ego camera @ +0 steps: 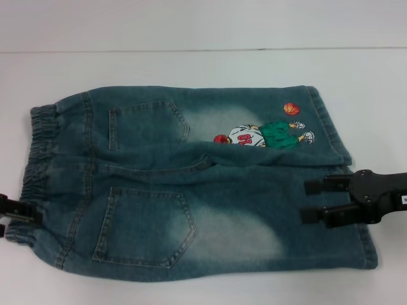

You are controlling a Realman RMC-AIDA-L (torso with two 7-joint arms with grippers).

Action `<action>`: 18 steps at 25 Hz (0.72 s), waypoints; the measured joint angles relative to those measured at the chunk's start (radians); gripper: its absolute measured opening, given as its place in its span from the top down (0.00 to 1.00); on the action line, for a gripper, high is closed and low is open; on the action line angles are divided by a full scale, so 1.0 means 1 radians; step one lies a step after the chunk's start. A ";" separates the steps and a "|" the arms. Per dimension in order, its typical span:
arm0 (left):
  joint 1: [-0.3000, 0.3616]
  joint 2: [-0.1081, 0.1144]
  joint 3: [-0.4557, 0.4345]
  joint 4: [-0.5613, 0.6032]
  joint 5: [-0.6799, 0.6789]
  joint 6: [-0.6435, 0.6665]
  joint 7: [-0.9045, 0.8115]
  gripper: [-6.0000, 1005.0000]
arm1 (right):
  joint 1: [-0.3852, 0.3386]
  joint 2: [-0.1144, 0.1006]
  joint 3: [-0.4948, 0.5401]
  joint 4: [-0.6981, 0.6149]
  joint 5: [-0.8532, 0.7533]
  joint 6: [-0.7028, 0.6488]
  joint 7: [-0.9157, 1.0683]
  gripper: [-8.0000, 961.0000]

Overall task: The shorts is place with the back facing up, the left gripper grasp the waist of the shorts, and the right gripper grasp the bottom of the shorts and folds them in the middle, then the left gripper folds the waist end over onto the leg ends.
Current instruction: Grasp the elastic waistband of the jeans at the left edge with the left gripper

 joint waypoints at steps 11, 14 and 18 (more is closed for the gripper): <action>-0.004 -0.007 0.011 -0.011 0.000 -0.001 -0.001 0.12 | 0.000 0.002 0.000 0.000 0.000 0.001 -0.008 0.01; -0.008 -0.009 0.010 -0.013 -0.007 0.010 0.003 0.13 | 0.001 0.002 0.001 0.000 0.000 0.001 -0.009 0.01; -0.015 -0.010 0.002 -0.005 -0.014 0.019 0.009 0.13 | 0.001 0.002 0.001 0.000 0.000 0.000 -0.009 0.01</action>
